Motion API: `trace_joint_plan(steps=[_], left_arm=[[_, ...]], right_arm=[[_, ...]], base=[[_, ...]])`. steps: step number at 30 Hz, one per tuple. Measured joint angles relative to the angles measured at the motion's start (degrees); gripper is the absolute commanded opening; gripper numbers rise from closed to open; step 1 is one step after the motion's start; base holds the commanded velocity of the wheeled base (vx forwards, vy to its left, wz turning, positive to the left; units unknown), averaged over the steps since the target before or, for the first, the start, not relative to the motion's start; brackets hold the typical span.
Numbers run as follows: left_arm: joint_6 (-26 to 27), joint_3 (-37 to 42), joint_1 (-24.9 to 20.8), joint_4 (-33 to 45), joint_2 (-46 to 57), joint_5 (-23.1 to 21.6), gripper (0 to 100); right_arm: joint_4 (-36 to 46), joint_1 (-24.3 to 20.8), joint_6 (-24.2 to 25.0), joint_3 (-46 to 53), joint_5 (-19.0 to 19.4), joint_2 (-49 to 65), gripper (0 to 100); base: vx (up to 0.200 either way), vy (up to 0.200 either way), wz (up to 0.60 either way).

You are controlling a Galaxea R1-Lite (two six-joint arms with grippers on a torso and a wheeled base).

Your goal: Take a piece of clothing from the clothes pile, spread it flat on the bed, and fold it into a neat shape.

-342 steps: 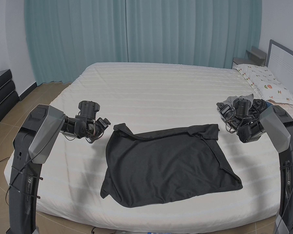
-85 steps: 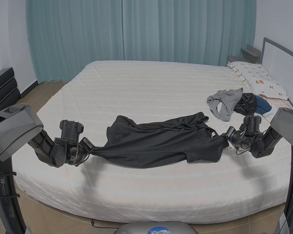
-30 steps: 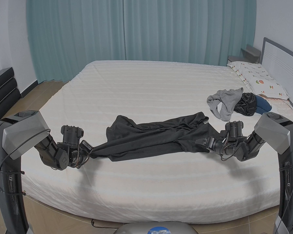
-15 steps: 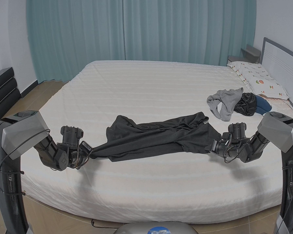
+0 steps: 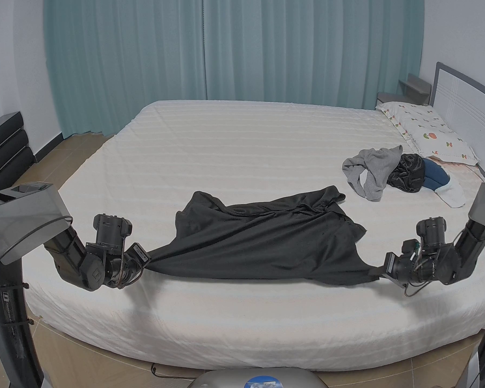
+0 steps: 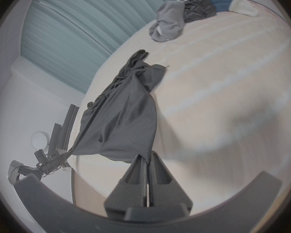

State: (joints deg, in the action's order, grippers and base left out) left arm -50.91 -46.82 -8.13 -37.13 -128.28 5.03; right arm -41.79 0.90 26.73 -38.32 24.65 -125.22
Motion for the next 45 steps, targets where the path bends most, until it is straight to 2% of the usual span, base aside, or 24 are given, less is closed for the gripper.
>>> trace_joint_plan(steps=[7, 10, 15, 21, 22, 24, 25, 30, 36, 45], left_arm=[[10.13, 6.58, -1.04, 0.10, 2.38, -0.04, 0], [15.21, 10.45, -1.97, 0.33, 3.72, 0.11, 0], [19.35, 14.58, -3.05, 0.62, 5.10, 0.18, 0], [20.07, 16.43, -4.00, 1.08, 5.88, 0.09, 0], [20.09, 16.53, -4.13, 1.22, 5.96, 0.09, 0], [20.13, 16.75, -4.32, 1.88, 6.12, 0.09, 0], [20.13, 16.76, -4.33, 2.11, 6.16, 0.09, 100], [20.18, 16.84, -4.49, 2.57, 6.49, 0.05, 100], [20.00, 16.65, -4.49, 2.51, 7.00, -0.11, 100], [19.03, 15.68, -3.80, 1.99, 10.18, -1.34, 100]], right_arm=[[-0.09, 3.72, -4.13, 15.69, 2.47, 8.02, 0], [-0.15, 4.79, -7.63, 21.81, 3.10, 11.02, 0], [-0.02, 5.44, -13.49, 28.37, 3.45, 13.34, 0], [-0.06, 4.35, -15.06, 32.87, 3.46, 13.97, 0], [-0.06, 4.17, -15.24, 33.17, 3.46, 13.97, 100], [-0.04, 3.30, -15.87, 34.00, 3.45, 13.84, 100], [-0.06, 2.95, -16.04, 34.24, 3.45, 13.75, 100], [-0.63, 2.60, -15.85, 33.94, 3.57, 13.73, 100], [-1.45, 4.85, -14.56, 30.33, 3.93, 14.60, 100], [-1.49, 4.63, -2.49, 19.99, 3.79, 14.84, 100]], base=[[0.000, 0.000, 0.00], [0.000, 0.000, 0.00], [0.000, 0.000, 0.00], [0.000, 0.000, 0.00], [0.000, 0.000, 0.00], [0.000, 0.000, 0.00], [0.000, 0.000, 0.00], [0.000, 0.000, 0.00], [0.000, 0.000, 0.00], [0.000, 0.000, 0.00]])
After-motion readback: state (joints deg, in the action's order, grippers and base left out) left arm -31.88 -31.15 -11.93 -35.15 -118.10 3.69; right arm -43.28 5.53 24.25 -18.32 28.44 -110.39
